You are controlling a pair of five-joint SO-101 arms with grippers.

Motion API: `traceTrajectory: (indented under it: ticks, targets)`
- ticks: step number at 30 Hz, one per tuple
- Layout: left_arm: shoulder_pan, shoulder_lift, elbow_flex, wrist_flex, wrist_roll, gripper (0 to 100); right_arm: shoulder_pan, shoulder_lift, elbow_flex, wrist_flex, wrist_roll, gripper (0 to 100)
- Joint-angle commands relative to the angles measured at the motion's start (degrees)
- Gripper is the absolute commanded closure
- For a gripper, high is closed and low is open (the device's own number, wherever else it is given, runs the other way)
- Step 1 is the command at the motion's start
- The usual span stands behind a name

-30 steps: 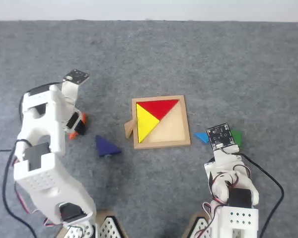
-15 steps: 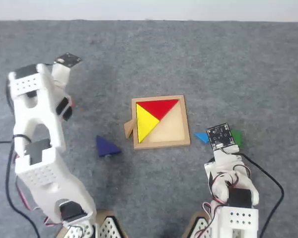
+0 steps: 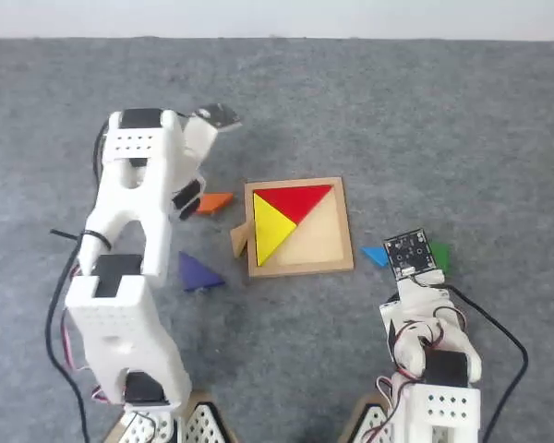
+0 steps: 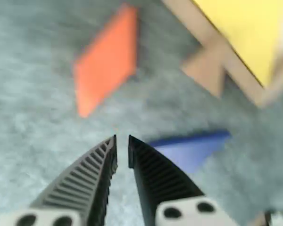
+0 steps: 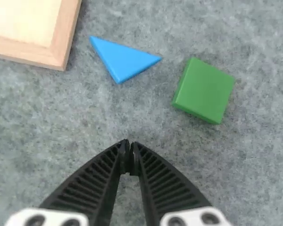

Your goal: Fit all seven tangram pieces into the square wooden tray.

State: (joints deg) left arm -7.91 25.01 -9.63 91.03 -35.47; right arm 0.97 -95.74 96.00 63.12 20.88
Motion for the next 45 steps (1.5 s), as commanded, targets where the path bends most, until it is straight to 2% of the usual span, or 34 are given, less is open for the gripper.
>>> traceTrajectory:
  ticks: [1,3,8,17,22,25,29,33,39,45]
  targets:
    - [-1.1,-1.1,-0.8,-8.1,6.7,90,-0.1,-0.7,0.9,0.1,0.5,99.1]
    - [-1.5,-1.0,-0.6,-11.9,8.8,87,-0.1,-0.7,0.9,0.1,0.5,99.1]
    - [-1.1,-1.0,-0.5,-17.3,8.4,85,-0.1,-0.7,0.9,0.1,0.5,99.1]
    - [0.5,6.9,-0.9,-18.8,-11.5,83,-0.1,-0.7,0.9,0.1,0.5,99.1]
    - [0.4,8.4,-0.9,-18.7,-15.9,83,-0.1,-0.7,0.9,0.1,0.5,99.1]
    - [0.4,8.3,-0.6,-17.8,-16.4,83,-0.1,-0.7,0.9,0.1,0.5,99.1]
    - [1.8,8.2,-0.7,-10.5,-17.4,83,-0.1,-0.7,0.9,0.1,0.5,99.1]
    - [2.2,8.0,-0.6,-10.4,-17.8,87,-0.1,-0.7,0.9,0.1,0.5,99.1]
    - [2.8,7.3,-2.8,-10.6,-14.0,87,-0.1,-0.7,0.9,0.1,0.5,99.1]
    - [2.2,9.7,-2.0,-19.2,-12.8,87,-0.1,-0.7,0.9,0.1,0.5,99.1]
